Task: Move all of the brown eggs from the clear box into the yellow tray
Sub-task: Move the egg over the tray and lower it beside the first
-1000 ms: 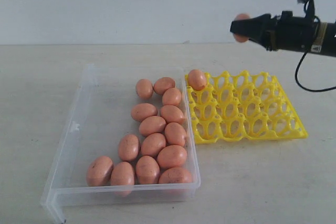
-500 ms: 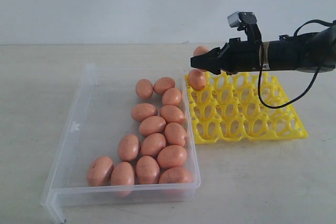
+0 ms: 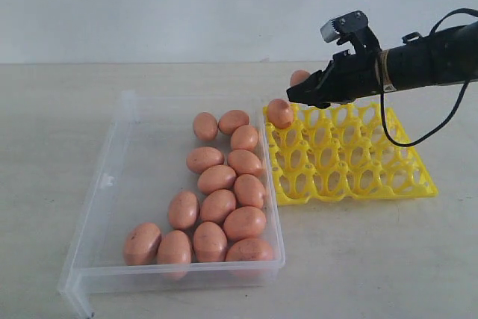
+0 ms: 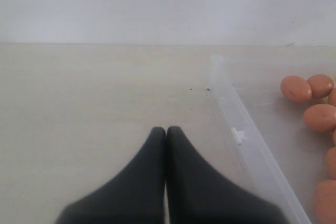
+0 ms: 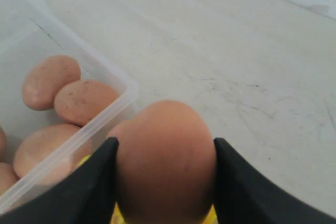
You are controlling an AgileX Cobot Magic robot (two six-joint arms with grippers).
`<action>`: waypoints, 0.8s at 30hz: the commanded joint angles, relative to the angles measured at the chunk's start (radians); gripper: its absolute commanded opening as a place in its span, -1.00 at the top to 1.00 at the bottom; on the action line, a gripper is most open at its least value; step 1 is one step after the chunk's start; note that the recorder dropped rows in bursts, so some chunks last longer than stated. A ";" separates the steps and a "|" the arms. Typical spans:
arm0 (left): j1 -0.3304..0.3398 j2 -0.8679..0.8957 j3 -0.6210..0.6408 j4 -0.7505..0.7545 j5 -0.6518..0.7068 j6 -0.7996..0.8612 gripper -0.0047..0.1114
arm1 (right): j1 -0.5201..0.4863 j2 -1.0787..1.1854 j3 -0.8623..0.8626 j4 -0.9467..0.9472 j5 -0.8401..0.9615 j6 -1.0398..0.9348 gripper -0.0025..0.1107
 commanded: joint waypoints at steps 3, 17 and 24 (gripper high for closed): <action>-0.006 -0.001 0.003 -0.003 -0.015 -0.001 0.99 | -0.001 -0.015 -0.006 0.014 0.030 -0.098 0.96; -0.006 -0.001 0.003 -0.003 -0.015 -0.001 0.99 | -0.001 -0.011 -0.006 -0.057 0.081 -0.138 0.96; -0.006 -0.001 0.003 -0.003 -0.015 -0.001 0.99 | -0.001 -0.011 -0.006 -0.068 0.007 -0.129 0.96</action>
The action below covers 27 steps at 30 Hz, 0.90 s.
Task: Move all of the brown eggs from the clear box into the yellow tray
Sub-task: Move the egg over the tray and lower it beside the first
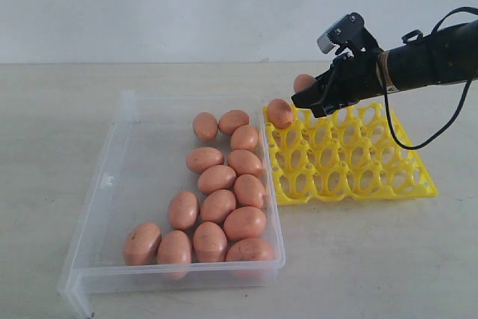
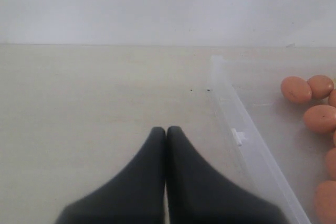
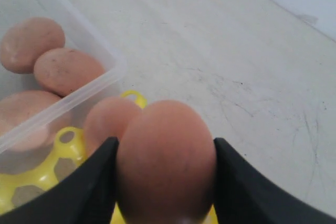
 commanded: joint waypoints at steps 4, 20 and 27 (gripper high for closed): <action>-0.006 -0.001 0.003 -0.003 -0.011 -0.001 0.99 | -0.001 -0.004 -0.004 -0.006 -0.019 0.000 0.96; -0.006 -0.001 0.003 -0.003 -0.011 -0.001 0.99 | -0.001 -0.004 -0.004 -0.066 -0.008 0.087 0.34; -0.006 -0.001 0.003 -0.003 -0.011 -0.001 0.99 | -0.001 -0.004 -0.004 -0.066 -0.013 0.087 0.31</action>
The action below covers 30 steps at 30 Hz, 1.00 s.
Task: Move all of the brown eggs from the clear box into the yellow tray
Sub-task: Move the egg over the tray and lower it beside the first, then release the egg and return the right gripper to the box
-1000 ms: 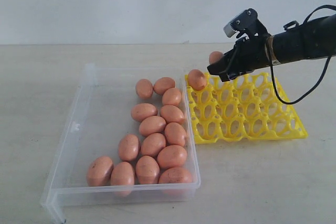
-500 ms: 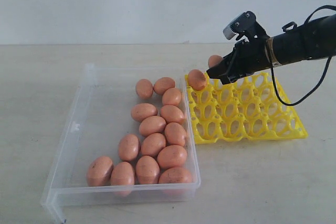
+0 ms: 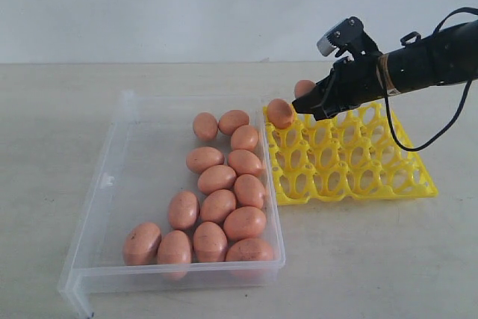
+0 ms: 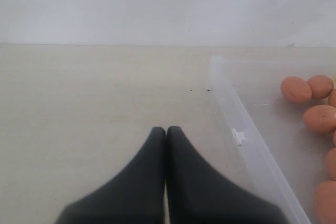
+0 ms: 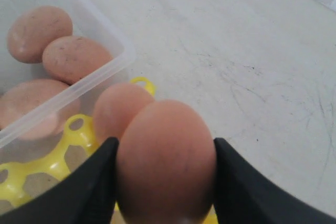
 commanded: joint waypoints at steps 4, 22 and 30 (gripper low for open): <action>-0.006 -0.001 0.003 -0.003 -0.011 -0.001 0.99 | -0.001 -0.004 -0.004 0.001 -0.006 0.000 0.31; -0.006 -0.001 0.003 -0.003 -0.011 -0.001 0.99 | -0.001 -0.004 -0.004 0.012 -0.002 -0.021 -0.35; -0.006 -0.001 0.003 -0.003 -0.011 -0.001 0.99 | -0.001 -0.004 -0.004 0.014 0.026 -0.021 -0.40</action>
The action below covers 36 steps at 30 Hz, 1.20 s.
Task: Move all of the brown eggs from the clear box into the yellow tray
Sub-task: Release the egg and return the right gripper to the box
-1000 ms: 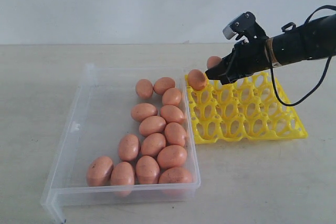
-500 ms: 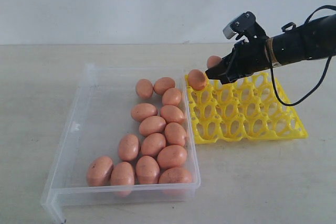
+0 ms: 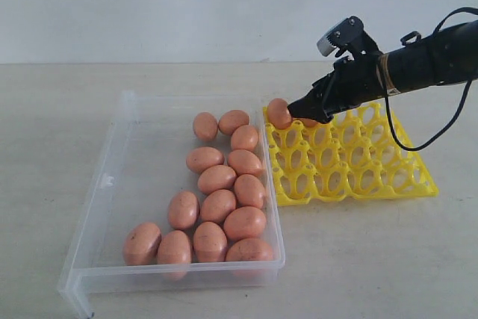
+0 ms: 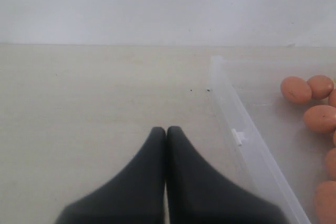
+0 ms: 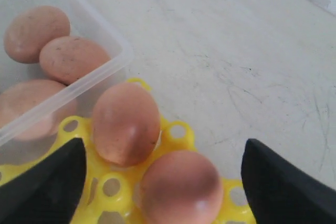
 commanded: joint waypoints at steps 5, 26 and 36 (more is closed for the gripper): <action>-0.006 -0.001 0.003 -0.003 -0.011 -0.001 0.99 | -0.001 -0.010 -0.020 0.121 0.038 -0.012 -0.40; -0.006 -0.001 0.003 -0.003 -0.009 -0.001 0.99 | 0.657 -0.255 -0.072 -0.003 0.948 -0.103 0.93; -0.006 -0.001 0.003 -0.003 -0.009 -0.001 0.99 | 0.761 -0.176 -0.412 1.396 1.543 -1.353 0.93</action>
